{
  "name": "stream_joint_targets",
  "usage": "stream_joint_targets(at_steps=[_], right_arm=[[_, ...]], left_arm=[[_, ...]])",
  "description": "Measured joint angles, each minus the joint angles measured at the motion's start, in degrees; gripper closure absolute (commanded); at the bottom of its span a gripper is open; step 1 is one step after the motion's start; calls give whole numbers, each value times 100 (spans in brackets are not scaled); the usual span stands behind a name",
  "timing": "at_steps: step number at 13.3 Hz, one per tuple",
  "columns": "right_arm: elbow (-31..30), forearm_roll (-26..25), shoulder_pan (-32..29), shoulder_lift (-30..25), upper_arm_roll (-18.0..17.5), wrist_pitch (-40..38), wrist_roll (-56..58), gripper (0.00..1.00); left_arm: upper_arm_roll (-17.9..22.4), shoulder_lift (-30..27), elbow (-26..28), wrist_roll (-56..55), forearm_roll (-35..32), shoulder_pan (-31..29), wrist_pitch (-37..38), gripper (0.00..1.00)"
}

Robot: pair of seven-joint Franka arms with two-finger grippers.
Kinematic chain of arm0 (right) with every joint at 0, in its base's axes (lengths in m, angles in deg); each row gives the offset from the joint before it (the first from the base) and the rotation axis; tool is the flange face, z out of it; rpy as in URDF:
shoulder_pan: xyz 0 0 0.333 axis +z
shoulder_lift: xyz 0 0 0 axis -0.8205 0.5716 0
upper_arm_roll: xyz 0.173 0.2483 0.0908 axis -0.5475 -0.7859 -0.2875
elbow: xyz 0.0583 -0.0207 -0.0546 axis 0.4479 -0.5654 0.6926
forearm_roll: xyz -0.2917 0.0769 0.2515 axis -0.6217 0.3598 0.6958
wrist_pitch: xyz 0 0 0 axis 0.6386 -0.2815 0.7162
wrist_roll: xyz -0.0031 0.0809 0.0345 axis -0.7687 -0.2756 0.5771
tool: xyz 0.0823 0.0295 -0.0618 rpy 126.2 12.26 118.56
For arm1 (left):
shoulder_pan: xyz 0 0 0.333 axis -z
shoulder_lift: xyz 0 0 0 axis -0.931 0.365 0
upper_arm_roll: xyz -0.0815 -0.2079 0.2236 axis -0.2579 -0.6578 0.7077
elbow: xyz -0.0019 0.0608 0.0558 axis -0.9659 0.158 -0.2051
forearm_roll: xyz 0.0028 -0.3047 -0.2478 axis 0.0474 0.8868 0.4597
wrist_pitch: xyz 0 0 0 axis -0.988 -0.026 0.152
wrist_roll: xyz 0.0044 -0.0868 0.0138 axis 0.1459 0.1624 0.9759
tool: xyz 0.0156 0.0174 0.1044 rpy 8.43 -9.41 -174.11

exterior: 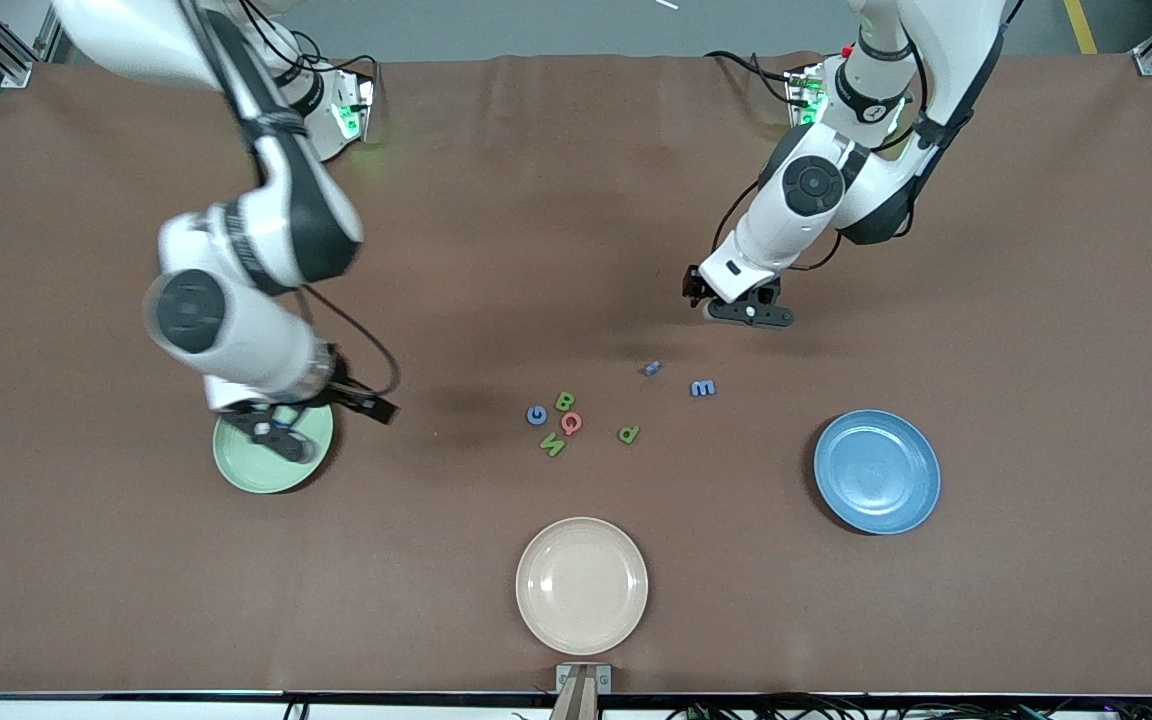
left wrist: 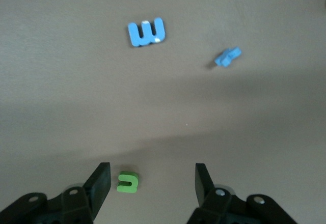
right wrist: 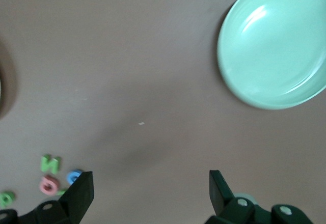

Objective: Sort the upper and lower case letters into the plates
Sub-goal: 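Reach the right gripper toward the letters while the left gripper follows, then grasp the green N with the right gripper while the left grasps green u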

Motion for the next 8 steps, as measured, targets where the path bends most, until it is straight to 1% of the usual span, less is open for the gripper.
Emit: stream_joint_targets(at_steps=[2, 3, 4, 5, 6, 8], right_arm=[[164, -10, 462, 484, 2, 279, -1004, 6], [331, -14, 655, 737, 5, 327, -1432, 18], [531, -18, 827, 987, 8, 367, -1800, 27], [740, -21, 975, 1225, 10, 454, -2102, 33], [922, -21, 1090, 1434, 14, 597, -2322, 35], [1211, -22, 1197, 1762, 20, 830, -2583, 35]], left_arm=[[0, 105, 5, -230, -394, 8, -14, 31], [0, 164, 9, -402, -656, 15, -17, 32], [-1, 231, 10, -609, -930, 31, -18, 34], [-1, 304, 13, -859, -1227, 50, -19, 34], [-1, 388, 16, -1137, -1550, 65, -20, 34], [-2, 565, 19, -1727, -2228, 80, -23, 34]])
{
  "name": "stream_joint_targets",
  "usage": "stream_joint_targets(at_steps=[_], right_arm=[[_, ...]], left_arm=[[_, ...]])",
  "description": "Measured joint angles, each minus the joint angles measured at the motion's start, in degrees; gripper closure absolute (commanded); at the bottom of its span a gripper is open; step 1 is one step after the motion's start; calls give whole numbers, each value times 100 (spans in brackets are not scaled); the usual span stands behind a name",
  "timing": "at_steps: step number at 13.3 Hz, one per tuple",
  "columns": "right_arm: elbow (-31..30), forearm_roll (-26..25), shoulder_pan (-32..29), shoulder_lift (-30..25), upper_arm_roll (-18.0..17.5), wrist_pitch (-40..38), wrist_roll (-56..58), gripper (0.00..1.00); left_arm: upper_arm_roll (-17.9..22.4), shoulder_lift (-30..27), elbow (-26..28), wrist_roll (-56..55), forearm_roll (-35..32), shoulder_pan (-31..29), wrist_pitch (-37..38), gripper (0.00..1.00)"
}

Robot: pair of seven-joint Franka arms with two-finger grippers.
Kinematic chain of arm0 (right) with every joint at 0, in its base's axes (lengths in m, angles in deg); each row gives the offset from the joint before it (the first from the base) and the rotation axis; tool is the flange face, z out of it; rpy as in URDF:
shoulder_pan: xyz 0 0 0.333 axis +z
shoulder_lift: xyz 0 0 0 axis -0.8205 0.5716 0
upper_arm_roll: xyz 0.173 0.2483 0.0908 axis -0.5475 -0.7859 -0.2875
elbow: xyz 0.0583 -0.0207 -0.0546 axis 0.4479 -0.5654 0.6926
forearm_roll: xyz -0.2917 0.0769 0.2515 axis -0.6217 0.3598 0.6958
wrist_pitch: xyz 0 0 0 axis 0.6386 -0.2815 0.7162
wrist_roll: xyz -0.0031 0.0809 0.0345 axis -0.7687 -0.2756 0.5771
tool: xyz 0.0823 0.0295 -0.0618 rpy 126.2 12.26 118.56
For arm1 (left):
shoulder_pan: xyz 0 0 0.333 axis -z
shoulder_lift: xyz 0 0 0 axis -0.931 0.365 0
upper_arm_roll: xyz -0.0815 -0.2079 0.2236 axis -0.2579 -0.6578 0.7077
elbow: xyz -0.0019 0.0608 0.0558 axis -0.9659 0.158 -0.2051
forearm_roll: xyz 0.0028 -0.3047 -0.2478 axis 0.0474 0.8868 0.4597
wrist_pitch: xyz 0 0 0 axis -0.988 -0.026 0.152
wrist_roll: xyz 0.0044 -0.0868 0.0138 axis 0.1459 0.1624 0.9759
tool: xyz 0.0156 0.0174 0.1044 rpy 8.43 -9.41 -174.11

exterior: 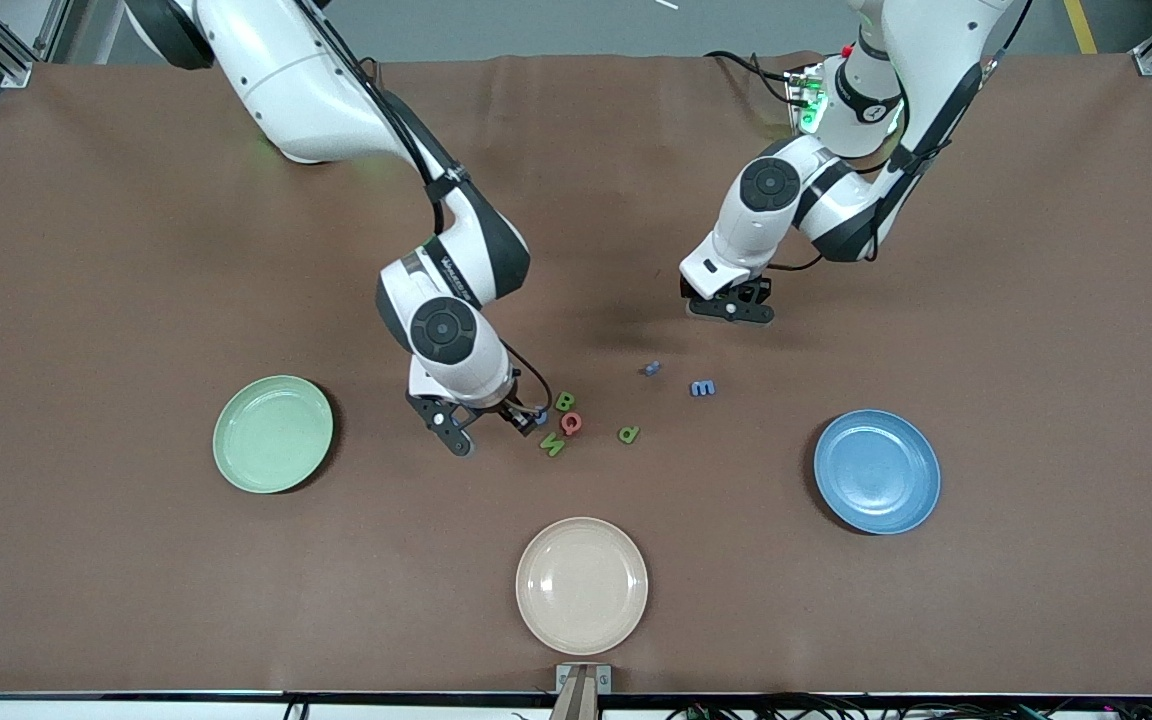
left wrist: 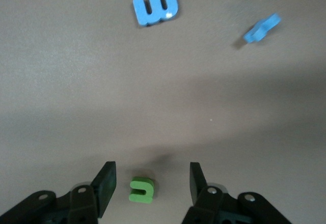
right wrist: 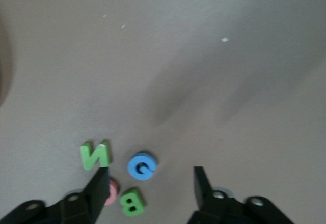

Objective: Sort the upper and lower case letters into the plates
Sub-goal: 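Grasp the green N with the right gripper while the left grasps green u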

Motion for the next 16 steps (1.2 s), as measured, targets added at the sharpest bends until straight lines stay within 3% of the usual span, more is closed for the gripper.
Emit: stream_joint_targets(at_steps=[4, 7, 11, 13, 16], right_arm=[[908, 0, 29, 694, 24, 38, -202, 36], [1500, 0, 51, 1192, 27, 37, -208, 36], [1769, -11, 143, 1521, 29, 112, -211, 39], [1804, -12, 164, 1602, 29, 249, -212, 49], [1834, -14, 193, 1663, 30, 339, -217, 72]], left_arm=[[0, 317, 2, -630, -705, 1, -18, 36], [0, 407, 5, -644, -718, 0, -20, 39], [0, 411, 51, -644, -728, 0, -20, 41], [-2, 411, 80, -643, -741, 0, -20, 42], [-15, 411, 126, -641, -747, 0, -20, 44]])
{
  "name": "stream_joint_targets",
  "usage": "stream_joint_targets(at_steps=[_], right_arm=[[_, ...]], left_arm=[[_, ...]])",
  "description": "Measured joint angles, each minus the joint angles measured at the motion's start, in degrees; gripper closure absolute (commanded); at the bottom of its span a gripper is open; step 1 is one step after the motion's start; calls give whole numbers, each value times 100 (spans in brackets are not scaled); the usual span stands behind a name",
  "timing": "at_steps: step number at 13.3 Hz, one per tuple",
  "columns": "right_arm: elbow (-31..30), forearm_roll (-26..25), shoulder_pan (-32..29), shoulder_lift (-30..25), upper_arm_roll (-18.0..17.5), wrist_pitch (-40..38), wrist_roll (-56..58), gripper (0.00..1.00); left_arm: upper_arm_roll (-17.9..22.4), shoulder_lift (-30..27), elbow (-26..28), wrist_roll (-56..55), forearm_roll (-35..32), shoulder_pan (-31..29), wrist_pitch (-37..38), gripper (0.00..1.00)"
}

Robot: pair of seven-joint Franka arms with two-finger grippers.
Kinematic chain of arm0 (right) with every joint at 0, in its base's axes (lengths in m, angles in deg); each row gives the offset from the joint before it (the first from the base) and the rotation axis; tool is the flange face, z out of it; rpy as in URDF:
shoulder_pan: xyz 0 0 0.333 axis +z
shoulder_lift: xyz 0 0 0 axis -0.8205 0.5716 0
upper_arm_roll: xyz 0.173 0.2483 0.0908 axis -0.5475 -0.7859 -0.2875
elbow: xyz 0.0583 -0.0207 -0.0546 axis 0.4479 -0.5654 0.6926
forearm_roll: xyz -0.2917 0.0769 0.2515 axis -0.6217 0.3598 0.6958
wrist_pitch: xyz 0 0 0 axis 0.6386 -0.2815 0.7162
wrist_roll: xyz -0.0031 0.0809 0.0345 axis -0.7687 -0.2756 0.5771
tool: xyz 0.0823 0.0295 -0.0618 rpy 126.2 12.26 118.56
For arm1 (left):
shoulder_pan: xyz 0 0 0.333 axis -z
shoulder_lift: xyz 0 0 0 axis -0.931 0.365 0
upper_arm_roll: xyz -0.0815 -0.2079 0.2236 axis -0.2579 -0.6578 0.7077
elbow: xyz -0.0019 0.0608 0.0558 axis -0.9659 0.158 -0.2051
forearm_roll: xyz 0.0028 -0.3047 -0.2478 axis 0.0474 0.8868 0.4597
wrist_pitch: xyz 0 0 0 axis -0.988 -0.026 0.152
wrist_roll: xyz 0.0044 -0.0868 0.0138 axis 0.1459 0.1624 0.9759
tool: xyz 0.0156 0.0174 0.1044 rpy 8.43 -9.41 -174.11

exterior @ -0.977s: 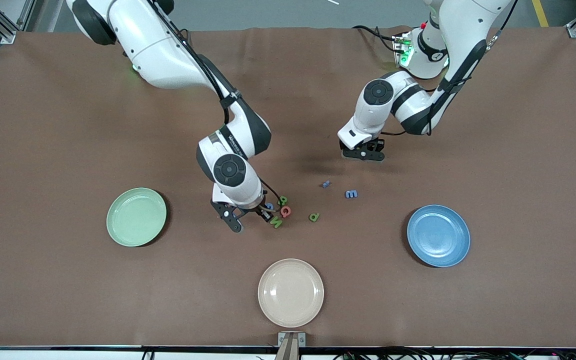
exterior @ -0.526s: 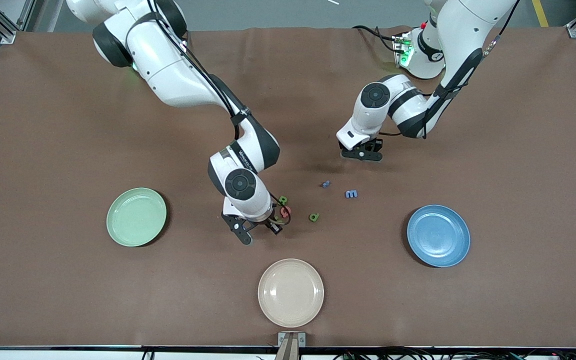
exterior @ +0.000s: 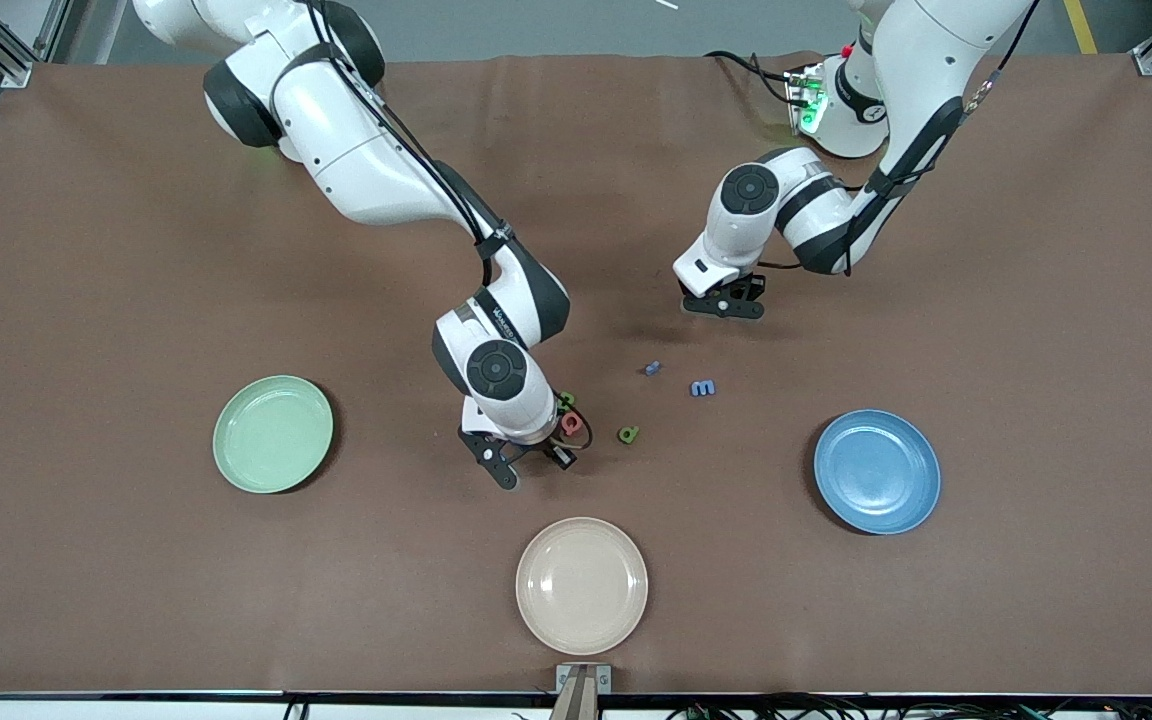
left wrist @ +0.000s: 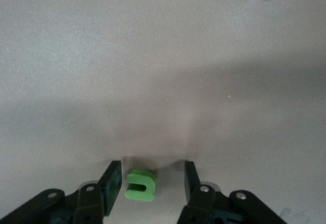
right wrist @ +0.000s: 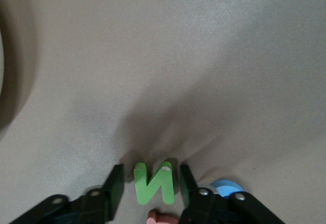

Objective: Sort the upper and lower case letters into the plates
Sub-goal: 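Grasp the green N with the right gripper while the left grasps green u, then drop the N on the green plate while the left drops u on blue plate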

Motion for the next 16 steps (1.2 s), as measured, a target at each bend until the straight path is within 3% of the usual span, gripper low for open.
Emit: stream_joint_targets(at_steps=[2, 4, 7, 10, 12, 16], right_arm=[[20, -3, 2, 0, 1, -17, -5, 97], [43, -11, 3, 1, 8, -109, 1, 100], [234, -67, -124, -100, 125, -992, 584, 100], [101, -74, -736, -750, 159, -1870, 1906, 100], [-714, -74, -1156, -1524, 161, -1874, 2764, 100], [-3166, -70, -2007, -3062, 166, -907, 4487, 100]], left_arm=[[-3, 0, 50, 1, -28, 0, 0, 51], [-8, -1, 93, 1, -43, 0, 0, 61], [-46, -2, 92, 1, -44, 3, -28, 95], [-46, -2, 32, 1, -44, -9, -34, 100], [-29, -11, -156, 15, -44, -53, -33, 100], [31, -47, -932, 827, -46, -669, 161, 99]])
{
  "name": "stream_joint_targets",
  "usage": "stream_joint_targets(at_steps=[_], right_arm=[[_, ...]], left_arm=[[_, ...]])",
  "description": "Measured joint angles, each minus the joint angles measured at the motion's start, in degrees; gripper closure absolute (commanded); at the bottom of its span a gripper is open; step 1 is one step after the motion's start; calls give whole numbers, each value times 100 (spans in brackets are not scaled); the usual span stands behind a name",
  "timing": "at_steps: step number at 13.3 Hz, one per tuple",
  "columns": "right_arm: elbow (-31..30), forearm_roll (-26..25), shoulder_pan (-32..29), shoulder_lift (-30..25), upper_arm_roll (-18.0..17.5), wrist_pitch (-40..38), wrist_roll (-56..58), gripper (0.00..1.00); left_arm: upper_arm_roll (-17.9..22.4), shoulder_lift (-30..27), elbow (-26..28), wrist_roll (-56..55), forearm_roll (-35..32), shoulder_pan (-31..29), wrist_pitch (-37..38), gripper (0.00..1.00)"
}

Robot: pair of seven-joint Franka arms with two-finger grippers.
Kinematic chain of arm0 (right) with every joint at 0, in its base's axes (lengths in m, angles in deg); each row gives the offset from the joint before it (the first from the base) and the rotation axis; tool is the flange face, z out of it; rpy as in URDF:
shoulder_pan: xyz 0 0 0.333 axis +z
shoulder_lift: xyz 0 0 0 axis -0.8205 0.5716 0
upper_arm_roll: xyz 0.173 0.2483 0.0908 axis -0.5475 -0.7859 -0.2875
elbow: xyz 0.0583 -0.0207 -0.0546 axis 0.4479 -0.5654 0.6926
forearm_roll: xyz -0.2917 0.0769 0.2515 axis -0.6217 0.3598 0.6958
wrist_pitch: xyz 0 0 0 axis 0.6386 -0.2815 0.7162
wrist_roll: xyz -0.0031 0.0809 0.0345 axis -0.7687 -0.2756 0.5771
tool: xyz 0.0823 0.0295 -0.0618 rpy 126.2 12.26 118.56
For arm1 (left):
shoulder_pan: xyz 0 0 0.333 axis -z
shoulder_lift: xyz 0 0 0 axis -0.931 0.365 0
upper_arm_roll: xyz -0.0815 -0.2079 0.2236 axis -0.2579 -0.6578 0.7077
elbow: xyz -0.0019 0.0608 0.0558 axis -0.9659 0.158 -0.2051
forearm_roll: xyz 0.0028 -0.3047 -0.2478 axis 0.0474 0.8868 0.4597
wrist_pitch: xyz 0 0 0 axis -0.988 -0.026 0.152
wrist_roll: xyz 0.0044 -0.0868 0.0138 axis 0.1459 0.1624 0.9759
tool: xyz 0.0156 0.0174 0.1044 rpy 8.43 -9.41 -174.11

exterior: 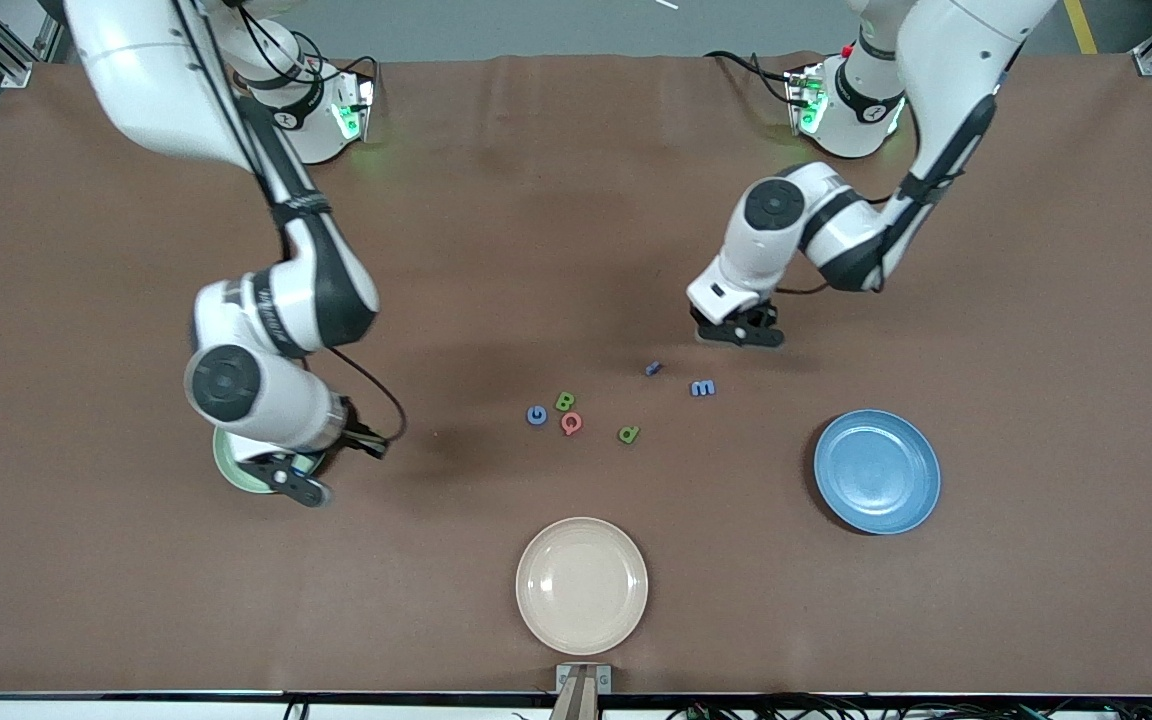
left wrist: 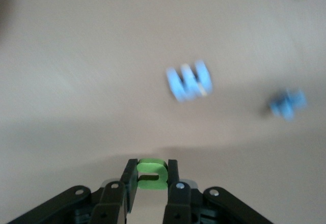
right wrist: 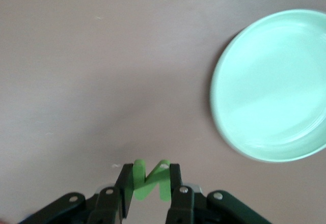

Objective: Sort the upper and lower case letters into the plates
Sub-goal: 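Drop the N on the green plate while the left drops u on blue plate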

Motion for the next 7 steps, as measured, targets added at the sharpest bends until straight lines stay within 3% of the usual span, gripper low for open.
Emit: stream_joint_targets(at_steps=[4, 7], right_arm=[[-1705, 1, -752, -494, -10, 1235, 1361, 100], [-2301, 115, -1009, -499, -16, 1761, 1832, 100]], left_arm=[[54, 243, -863, 1696, 0, -1195, 97, 99], [354, 914, -1707, 2589, -1, -1410, 295, 98]])
